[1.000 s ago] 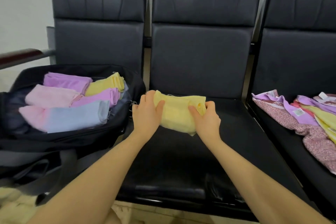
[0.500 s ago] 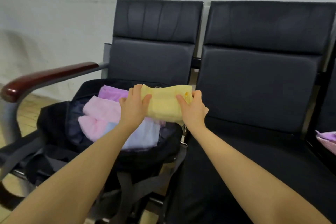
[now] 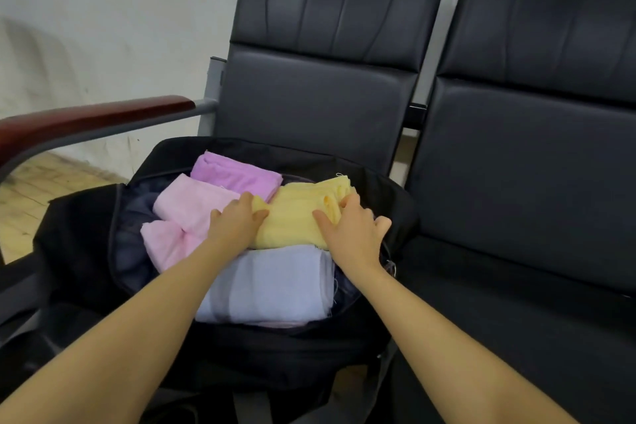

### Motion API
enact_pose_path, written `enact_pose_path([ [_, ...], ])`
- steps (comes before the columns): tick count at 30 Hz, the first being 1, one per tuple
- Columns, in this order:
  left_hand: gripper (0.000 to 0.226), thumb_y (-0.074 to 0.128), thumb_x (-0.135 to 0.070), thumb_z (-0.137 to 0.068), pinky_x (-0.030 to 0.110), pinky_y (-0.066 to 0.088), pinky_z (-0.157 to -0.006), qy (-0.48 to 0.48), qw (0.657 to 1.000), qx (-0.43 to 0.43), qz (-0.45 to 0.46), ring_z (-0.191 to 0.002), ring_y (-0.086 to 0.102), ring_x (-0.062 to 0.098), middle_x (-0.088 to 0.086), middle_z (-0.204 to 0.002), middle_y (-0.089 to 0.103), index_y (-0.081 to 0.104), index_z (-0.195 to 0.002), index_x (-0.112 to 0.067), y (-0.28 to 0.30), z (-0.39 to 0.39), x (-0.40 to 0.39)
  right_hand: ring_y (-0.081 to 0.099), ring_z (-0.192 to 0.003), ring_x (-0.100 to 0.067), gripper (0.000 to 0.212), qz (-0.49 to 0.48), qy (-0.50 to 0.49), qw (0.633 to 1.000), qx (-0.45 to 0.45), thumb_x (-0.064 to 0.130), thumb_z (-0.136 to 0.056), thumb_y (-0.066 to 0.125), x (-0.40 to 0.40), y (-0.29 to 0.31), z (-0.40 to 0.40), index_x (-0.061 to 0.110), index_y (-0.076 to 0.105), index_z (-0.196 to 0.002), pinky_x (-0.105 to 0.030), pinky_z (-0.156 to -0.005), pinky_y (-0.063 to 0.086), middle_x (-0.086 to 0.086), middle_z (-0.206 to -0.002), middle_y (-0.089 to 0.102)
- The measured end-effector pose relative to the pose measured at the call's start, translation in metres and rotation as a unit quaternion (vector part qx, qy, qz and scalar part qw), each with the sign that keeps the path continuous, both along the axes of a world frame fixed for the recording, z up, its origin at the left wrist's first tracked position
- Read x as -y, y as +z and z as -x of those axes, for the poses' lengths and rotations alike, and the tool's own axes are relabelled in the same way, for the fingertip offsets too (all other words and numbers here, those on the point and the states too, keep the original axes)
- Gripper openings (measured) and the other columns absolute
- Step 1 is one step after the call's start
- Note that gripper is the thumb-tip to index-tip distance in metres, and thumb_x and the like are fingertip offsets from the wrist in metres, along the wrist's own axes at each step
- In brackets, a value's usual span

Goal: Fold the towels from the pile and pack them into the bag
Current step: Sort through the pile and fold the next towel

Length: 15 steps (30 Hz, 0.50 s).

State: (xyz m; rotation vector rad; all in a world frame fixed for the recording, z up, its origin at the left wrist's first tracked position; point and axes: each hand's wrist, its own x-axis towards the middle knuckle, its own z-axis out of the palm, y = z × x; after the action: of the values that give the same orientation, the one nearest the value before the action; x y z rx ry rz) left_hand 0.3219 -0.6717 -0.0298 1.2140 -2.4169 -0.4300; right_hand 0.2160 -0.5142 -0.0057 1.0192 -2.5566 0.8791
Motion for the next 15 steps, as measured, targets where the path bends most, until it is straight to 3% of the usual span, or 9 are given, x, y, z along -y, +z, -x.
enact_pose_path([
  [3, 0.046, 0.058, -0.038, -0.091, 0.044, 0.034, -0.084, 0.015, 0.992, -0.023, 0.121, -0.108, 0.046, 0.038, 0.017, -0.124, 0.049, 0.05, -0.129, -0.013, 0.003, 0.002, -0.003, 0.039, -0.121, -0.025, 0.062, -0.016, 0.0, 0.994, -0.107, 0.047, -0.088, 0.059, 0.0, 0.002, 0.003, 0.025, 0.035, -0.141, -0.039, -0.097, 0.024, -0.002, -0.138, 0.04],
  [5, 0.04, 0.046, -0.039, -0.089, 0.043, 0.038, -0.077, -0.088, 0.973, -0.075, 0.2, -0.1, 0.053, 0.04, 0.017, -0.113, 0.059, 0.064, -0.11, -0.01, 0.008, 0.007, -0.01, 0.023, -0.139, -0.024, 0.056, -0.061, 0.091, 0.979, -0.172, 0.04, -0.094, 0.053, 0.0, 0.007, 0.008, 0.032, 0.033, -0.145, -0.042, -0.105, 0.011, 0.001, -0.154, 0.025],
  [6, 0.049, 0.033, -0.043, -0.088, 0.041, 0.038, -0.079, -0.131, 0.969, -0.063, 0.199, -0.1, 0.055, 0.038, 0.013, -0.11, 0.062, 0.066, -0.103, -0.01, 0.01, 0.008, -0.013, 0.013, -0.145, -0.021, 0.05, -0.11, 0.136, 0.967, -0.184, 0.041, -0.098, 0.044, 0.0, 0.009, 0.012, 0.032, 0.033, -0.146, -0.041, -0.108, 0.002, 0.004, -0.158, 0.019],
  [8, 0.061, 0.014, -0.047, -0.093, 0.04, 0.032, -0.099, -0.179, 0.978, 0.03, 0.099, -0.124, 0.047, 0.028, 0.005, -0.134, 0.055, 0.056, -0.126, -0.018, 0.008, 0.011, -0.021, 0.002, -0.147, -0.014, 0.05, -0.214, 0.184, 0.95, -0.131, 0.046, -0.102, 0.026, 0.0, 0.009, 0.018, 0.031, 0.027, -0.149, -0.042, -0.111, -0.012, 0.008, -0.16, 0.013],
  [10, 0.055, 0.011, -0.045, -0.101, 0.041, 0.011, -0.117, -0.172, 0.974, 0.145, -0.003, -0.145, 0.018, 0.022, 0.002, -0.158, 0.022, 0.023, -0.151, -0.026, 0.0, 0.014, -0.019, 0.001, -0.147, -0.01, 0.057, -0.274, 0.179, 0.944, -0.041, 0.053, -0.101, 0.017, -0.002, 0.003, 0.023, 0.029, 0.016, -0.153, -0.043, -0.111, -0.019, 0.006, -0.161, 0.007],
  [12, 0.054, 0.012, -0.046, -0.101, 0.042, 0.001, -0.118, -0.159, 0.973, 0.165, -0.031, -0.148, 0.003, 0.022, 0.001, -0.161, 0.006, 0.01, -0.153, -0.03, -0.005, 0.016, -0.018, 0.001, -0.147, -0.009, 0.061, -0.29, 0.168, 0.942, -0.01, 0.056, -0.1, 0.013, -0.002, -0.003, 0.025, 0.029, 0.009, -0.154, -0.042, -0.111, -0.022, 0.004, -0.162, 0.002],
  [15, 0.054, 0.012, -0.049, -0.101, 0.044, 0.001, -0.118, -0.152, 0.973, 0.168, -0.035, -0.148, 0.003, 0.021, -0.002, -0.161, 0.006, 0.011, -0.152, -0.033, -0.006, 0.018, -0.015, 0.001, -0.147, -0.009, 0.061, -0.299, 0.167, 0.94, -0.001, 0.056, -0.099, 0.012, 0.0, -0.004, 0.026, 0.029, 0.007, -0.154, -0.041, -0.112, -0.02, 0.003, -0.162, 0.0],
])
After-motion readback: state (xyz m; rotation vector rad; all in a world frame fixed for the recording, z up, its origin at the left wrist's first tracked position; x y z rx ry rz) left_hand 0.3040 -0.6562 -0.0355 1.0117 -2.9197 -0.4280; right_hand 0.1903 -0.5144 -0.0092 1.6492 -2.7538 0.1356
